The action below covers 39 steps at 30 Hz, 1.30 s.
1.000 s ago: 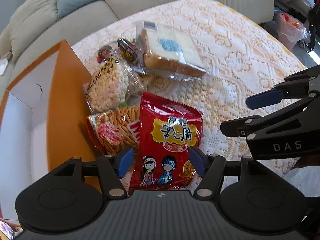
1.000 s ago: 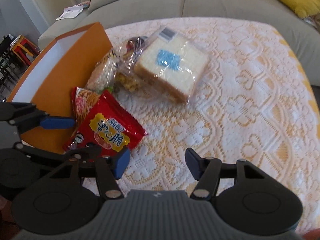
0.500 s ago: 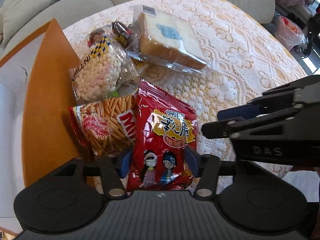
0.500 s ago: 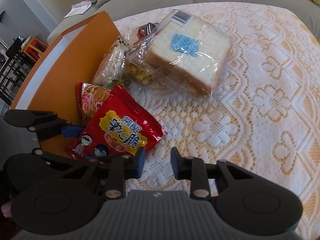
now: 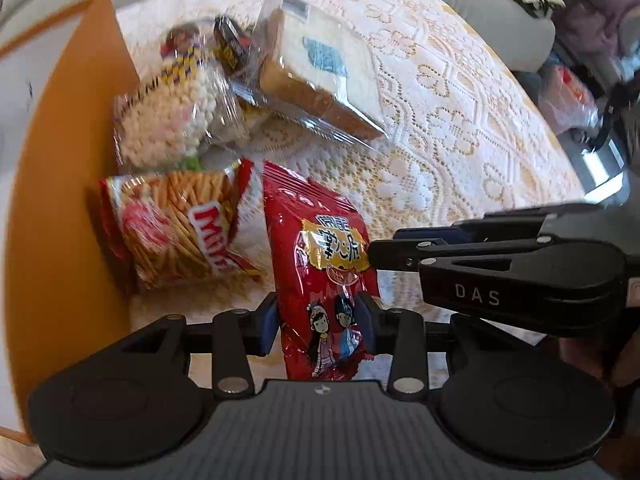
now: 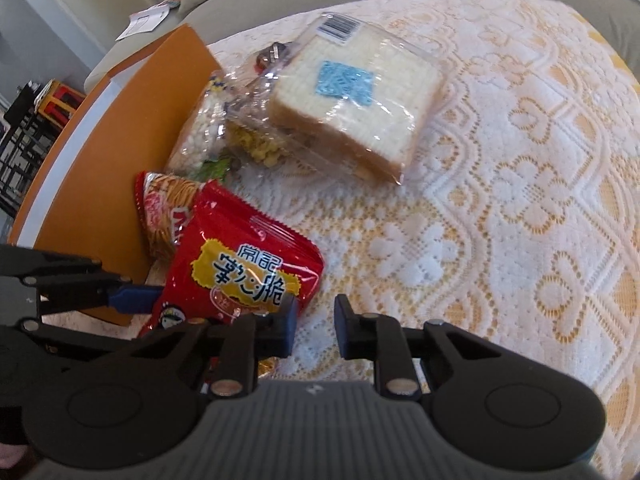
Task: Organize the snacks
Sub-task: 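Reach the left gripper to the red chip bag and close on it, then lift the red chip bag with the left gripper while the right gripper grasps the bread bag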
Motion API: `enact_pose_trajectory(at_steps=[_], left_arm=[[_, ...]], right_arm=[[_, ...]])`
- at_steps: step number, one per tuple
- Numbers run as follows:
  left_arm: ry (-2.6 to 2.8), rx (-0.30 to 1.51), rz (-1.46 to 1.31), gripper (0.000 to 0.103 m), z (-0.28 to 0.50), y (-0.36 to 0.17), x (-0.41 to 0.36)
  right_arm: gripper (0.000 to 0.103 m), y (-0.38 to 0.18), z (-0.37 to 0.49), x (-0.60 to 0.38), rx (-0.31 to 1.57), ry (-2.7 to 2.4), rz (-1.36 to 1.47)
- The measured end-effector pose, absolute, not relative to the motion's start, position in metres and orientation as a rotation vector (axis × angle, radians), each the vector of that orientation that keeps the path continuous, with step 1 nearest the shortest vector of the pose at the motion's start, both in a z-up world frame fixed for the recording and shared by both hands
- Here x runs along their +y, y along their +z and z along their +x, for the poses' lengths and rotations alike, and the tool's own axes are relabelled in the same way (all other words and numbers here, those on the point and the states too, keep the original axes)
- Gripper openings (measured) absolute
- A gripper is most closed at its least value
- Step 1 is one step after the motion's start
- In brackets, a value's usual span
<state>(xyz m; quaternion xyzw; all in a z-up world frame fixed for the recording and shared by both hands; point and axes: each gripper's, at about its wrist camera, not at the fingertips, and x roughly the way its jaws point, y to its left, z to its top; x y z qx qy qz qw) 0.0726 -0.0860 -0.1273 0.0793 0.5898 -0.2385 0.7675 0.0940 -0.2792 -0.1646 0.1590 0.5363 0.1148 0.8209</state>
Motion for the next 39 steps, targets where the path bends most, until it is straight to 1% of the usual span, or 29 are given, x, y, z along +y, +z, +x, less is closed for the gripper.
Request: enact_pose_trajectory(at_steps=[1,3,6,7,11,15,20,24,27,28,29,30,31,32,34,36,37,38,39], left_arm=[[-0.522,1.295,0.139,0.047,0.074,-0.128,-0.084],[-0.533,1.293,0.077,0.047,0.075,-0.127,-0.08],[-0.555,1.293,-0.032,0.047,0.081,-0.122,-0.07],[-0.549,1.295,-0.039,0.047,0.084,-0.122,-0.07],[-0.506,1.309,0.004,0.047,0.093,-0.127,-0.083],[-0.451,1.305,0.059,0.039,0.093,-0.133,-0.095],[-0.429,1.301,0.064,0.037,0.092,-0.138,-0.096],[-0.413,1.251,0.087,0.027,0.085,-0.121,-0.094],[-0.377,1.207,0.103,0.027,0.086,-0.107,-0.088],[-0.37,1.194,0.098,0.027,0.087,-0.102,-0.085],[-0.357,1.177,0.098,0.027,0.088,-0.097,-0.082],[-0.337,1.157,0.106,0.027,0.09,-0.092,-0.08],[-0.323,1.141,0.114,0.027,0.092,-0.089,-0.078],[-0.316,1.129,0.113,0.027,0.094,-0.086,-0.074],[-0.308,1.123,0.102,0.027,0.1,-0.082,-0.069],[-0.293,1.12,0.097,0.027,0.106,-0.08,-0.063],[-0.293,1.118,0.089,0.027,0.107,-0.078,-0.061],[-0.295,1.119,0.079,0.027,0.11,-0.079,-0.059],[-0.295,1.121,0.074,0.027,0.112,-0.081,-0.058]], right_arm=[[0.016,-0.166,0.094,-0.283,1.146,0.241,0.36],[0.016,-0.168,0.093,-0.289,1.151,0.234,0.392],[0.012,-0.17,0.089,-0.287,1.171,0.226,0.318],[0.01,-0.171,0.087,-0.287,1.171,0.235,0.312],[0.009,-0.17,0.084,-0.278,1.176,0.269,0.302],[0.009,-0.171,0.087,-0.276,1.174,0.263,0.29],[0.01,-0.17,0.086,-0.274,1.171,0.258,0.274],[0.012,-0.164,0.086,-0.269,1.166,0.244,0.237],[0.013,-0.15,0.086,-0.263,1.109,0.219,0.167],[0.015,-0.145,0.087,-0.26,1.083,0.208,0.133],[0.022,-0.14,0.089,-0.257,1.055,0.197,0.092],[0.027,-0.135,0.092,-0.253,1.024,0.188,0.049],[0.036,-0.132,0.095,-0.25,1.0,0.179,0.015],[0.041,-0.13,0.1,-0.245,0.973,0.171,-0.028],[0.042,-0.129,0.11,-0.236,0.928,0.18,-0.107],[0.051,-0.132,0.119,-0.226,0.893,0.181,-0.188],[0.06,-0.136,0.124,-0.22,0.875,0.18,-0.242],[0.066,-0.14,0.128,-0.215,0.86,0.176,-0.293],[0.066,-0.143,0.131,-0.212,0.846,0.169,-0.337]])
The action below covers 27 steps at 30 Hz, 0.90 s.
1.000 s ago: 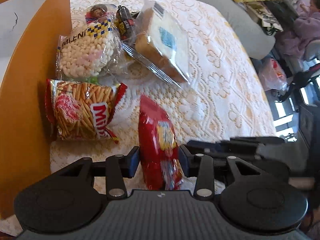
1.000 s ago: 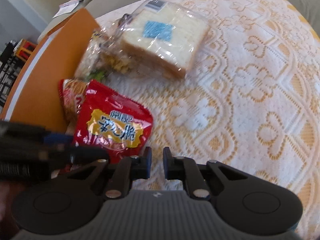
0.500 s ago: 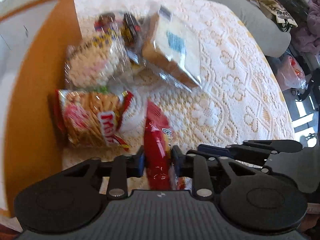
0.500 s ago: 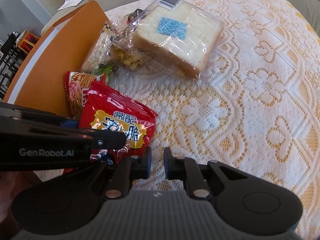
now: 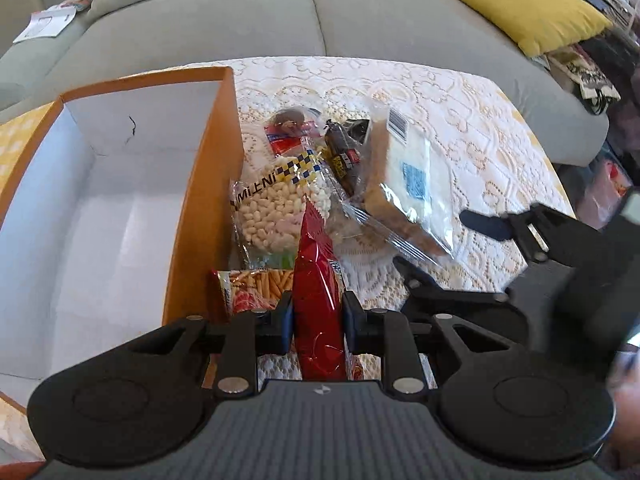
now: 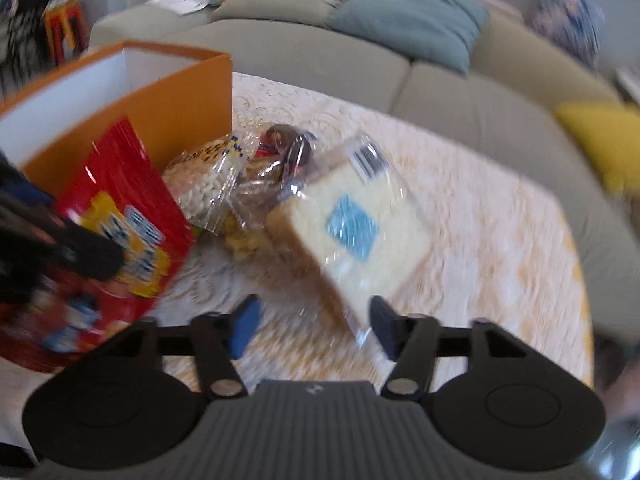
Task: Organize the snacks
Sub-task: 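Lift the red chip bag with the left gripper while the right gripper grasps the bread bag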
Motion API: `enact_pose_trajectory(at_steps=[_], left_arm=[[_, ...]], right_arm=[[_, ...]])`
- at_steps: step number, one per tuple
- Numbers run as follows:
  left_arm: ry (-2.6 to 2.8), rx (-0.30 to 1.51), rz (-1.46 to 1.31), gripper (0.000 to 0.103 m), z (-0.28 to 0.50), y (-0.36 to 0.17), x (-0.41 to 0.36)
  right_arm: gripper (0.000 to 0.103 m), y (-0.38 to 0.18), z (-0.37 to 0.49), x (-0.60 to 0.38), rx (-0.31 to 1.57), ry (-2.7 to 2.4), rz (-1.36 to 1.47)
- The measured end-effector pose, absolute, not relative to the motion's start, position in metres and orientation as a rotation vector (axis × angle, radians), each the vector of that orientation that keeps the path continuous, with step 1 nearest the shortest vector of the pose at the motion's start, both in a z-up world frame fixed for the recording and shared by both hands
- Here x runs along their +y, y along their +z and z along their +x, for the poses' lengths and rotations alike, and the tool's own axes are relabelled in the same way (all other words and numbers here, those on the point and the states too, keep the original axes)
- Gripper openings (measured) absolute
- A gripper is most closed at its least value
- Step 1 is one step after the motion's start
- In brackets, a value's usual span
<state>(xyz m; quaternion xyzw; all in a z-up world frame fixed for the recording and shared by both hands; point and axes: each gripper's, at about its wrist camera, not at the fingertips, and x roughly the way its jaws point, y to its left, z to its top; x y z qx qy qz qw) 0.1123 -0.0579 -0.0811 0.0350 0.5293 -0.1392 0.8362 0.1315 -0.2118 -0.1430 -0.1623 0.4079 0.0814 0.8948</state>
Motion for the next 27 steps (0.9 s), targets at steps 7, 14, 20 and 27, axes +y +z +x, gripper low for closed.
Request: enact_pose_trajectory(at_steps=[7,14,20,27], left_arm=[[-0.297,1.138,0.037,0.027,0.116,-0.087,-0.048],[-0.292,1.151,0.009,0.027,0.118,-0.087,-0.041],[-0.297,1.139,0.031,0.027,0.115,-0.085,-0.044],[-0.308,1.102,0.03,0.027,0.1,-0.072,-0.043]], right_arm=[[0.07,-0.167,0.159,-0.197,0.809,0.157,-0.511],[0.066,-0.181,0.167,-0.193,0.784,0.116,-0.559],[0.046,-0.168,0.159,-0.194,0.784,0.105,-0.574],[0.028,-0.136,0.138,-0.2,0.725,0.07,-0.583]])
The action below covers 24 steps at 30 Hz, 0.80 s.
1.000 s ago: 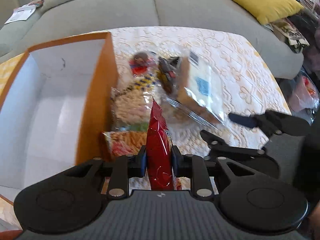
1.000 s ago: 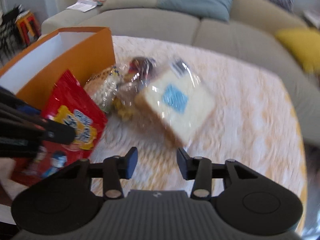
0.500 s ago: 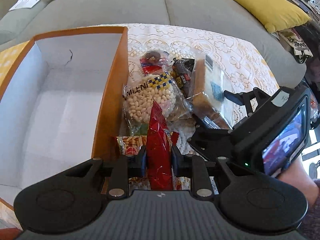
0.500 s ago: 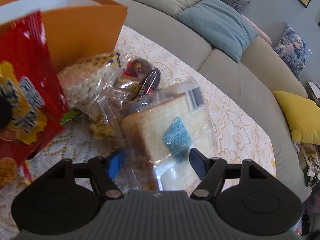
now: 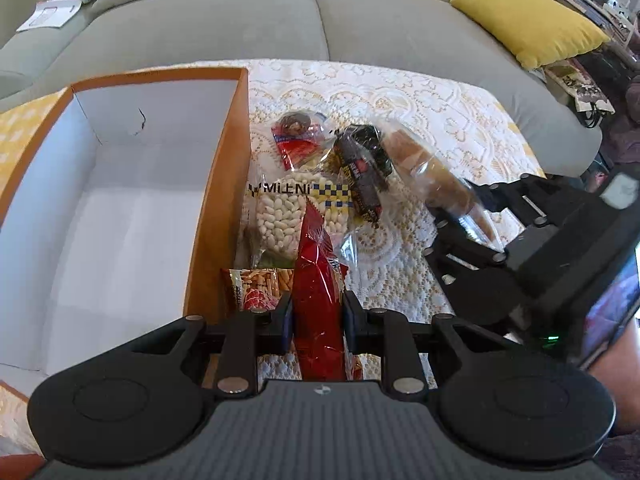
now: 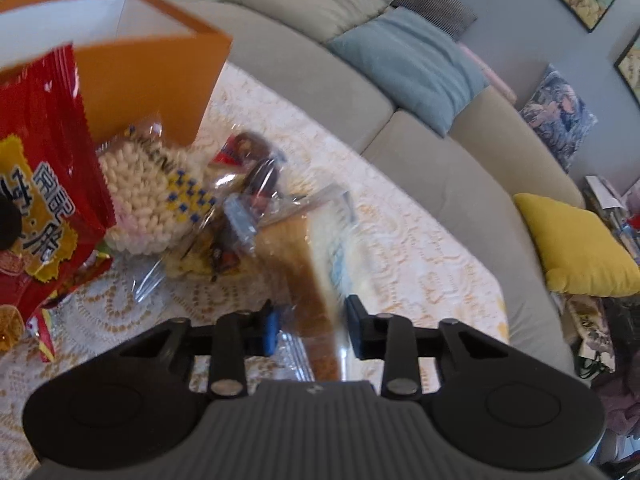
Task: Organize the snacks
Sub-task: 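Lift the red chip bag with the left gripper while the right gripper grasps the bread bag, then lower both bags into the box and open both grippers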
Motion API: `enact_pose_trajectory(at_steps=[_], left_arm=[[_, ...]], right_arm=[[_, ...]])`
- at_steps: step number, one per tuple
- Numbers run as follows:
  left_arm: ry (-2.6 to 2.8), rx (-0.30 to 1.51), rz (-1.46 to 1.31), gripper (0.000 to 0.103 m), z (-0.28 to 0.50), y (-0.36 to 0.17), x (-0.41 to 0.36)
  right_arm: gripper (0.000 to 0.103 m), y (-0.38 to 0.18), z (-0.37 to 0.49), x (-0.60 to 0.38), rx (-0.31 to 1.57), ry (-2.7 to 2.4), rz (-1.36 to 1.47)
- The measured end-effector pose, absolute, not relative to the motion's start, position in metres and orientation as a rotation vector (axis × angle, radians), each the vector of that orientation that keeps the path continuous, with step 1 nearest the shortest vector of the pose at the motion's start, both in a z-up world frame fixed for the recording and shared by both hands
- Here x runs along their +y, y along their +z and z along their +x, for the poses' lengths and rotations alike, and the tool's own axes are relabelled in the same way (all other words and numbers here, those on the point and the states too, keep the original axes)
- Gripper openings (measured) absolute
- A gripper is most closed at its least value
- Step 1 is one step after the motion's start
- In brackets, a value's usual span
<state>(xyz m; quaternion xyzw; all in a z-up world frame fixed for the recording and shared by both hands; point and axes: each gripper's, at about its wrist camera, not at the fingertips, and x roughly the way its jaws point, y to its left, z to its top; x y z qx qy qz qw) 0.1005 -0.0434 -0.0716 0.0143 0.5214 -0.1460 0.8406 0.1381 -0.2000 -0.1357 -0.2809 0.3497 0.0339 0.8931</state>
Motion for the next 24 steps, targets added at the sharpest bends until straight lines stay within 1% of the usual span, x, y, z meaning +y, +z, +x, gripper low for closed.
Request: enact_pose_trajectory(at_steps=[2,8,15,24], left_arm=[[-0.308,1.089,0.023,0.027,0.096,-0.067,-0.042],[-0.297,1.057,0.009,0.027,0.082,-0.049,-0.036],[-0.267,1.023,0.007,0.027,0.067,-0.024,-0.023],[-0.177,0.954,-0.006,0.027,0.065,0.01,0.014]], right_arm=[[0.025,-0.122,0.13,-0.202,0.707,0.068,-0.562],[0.023,-0.077,0.109,-0.206,0.704,0.11,-0.439],[0.022,-0.026,0.073,-0.187,0.656,0.16,-0.403],[0.022,0.029,0.062,-0.143,0.583,0.272,-0.387]])
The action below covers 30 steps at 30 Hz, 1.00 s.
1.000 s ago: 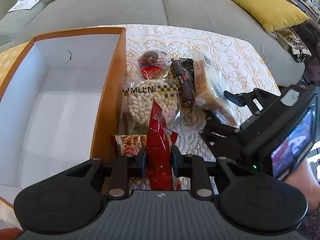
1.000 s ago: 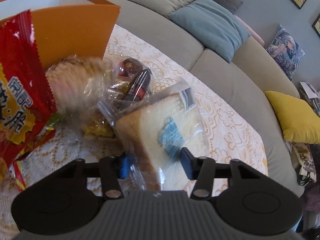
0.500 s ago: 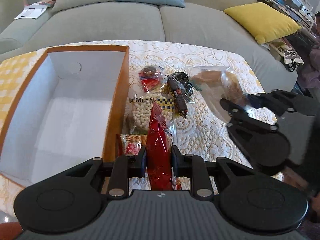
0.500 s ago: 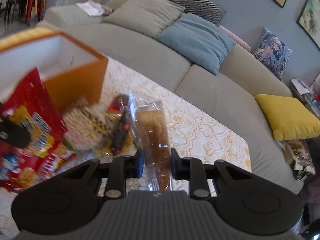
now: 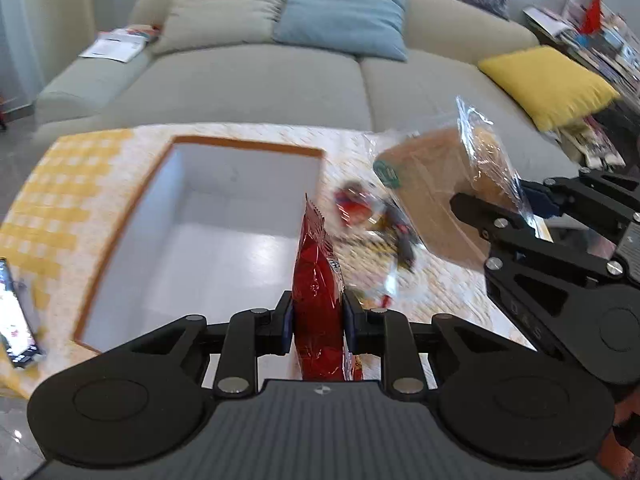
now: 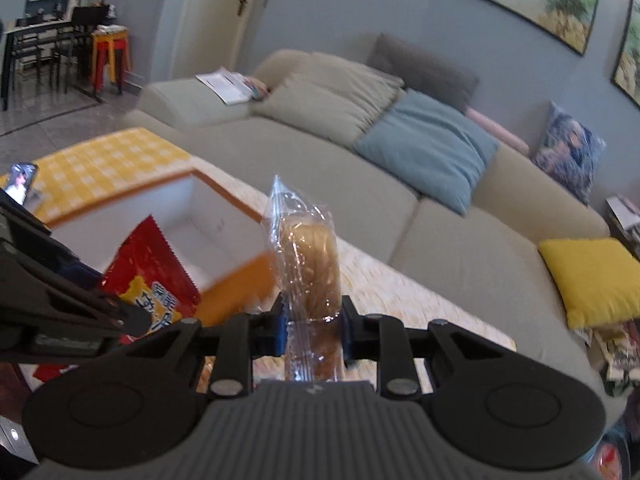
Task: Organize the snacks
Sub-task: 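Lower both bags into the box and open both grippers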
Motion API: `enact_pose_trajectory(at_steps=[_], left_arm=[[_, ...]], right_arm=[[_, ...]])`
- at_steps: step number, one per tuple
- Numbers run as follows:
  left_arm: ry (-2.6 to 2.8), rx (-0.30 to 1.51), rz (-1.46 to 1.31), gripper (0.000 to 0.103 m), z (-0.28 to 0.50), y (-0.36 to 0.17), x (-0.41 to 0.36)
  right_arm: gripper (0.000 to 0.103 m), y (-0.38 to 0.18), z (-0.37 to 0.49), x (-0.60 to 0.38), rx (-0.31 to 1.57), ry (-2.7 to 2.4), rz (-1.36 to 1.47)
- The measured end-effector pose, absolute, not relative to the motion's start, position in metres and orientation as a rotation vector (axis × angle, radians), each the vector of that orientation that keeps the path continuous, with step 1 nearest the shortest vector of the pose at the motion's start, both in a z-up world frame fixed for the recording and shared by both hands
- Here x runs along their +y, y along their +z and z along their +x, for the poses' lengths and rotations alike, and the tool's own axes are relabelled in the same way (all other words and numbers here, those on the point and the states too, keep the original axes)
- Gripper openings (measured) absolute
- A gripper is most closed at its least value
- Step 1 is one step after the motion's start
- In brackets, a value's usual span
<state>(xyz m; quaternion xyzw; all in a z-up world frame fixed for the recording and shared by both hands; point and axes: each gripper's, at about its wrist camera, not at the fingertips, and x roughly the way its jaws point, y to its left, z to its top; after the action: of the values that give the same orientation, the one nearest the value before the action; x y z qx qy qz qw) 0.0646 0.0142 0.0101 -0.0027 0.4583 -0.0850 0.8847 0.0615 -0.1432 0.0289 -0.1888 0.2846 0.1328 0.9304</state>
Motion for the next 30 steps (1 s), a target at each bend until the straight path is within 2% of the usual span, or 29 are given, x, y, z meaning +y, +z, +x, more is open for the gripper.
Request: enact_pose_trajectory(at_steps=[13,22,30], left_arm=[[-0.029,0.92,0.009,0.027,0.099,0.013,0.077],[0.039,0.998,0.032,0.027,0.129,-0.02,0.105],[0.053,1.037,0.048,0.027,0.152,-0.036,0.12]], right_arm=[[0.022,0.043,0.089,-0.076,0.614,0.438,-0.306],[0.023,0.027,0.114,-0.04,0.656,0.465,-0.29],[0.023,0.03,0.133,-0.033,0.611,0.433,-0.207]])
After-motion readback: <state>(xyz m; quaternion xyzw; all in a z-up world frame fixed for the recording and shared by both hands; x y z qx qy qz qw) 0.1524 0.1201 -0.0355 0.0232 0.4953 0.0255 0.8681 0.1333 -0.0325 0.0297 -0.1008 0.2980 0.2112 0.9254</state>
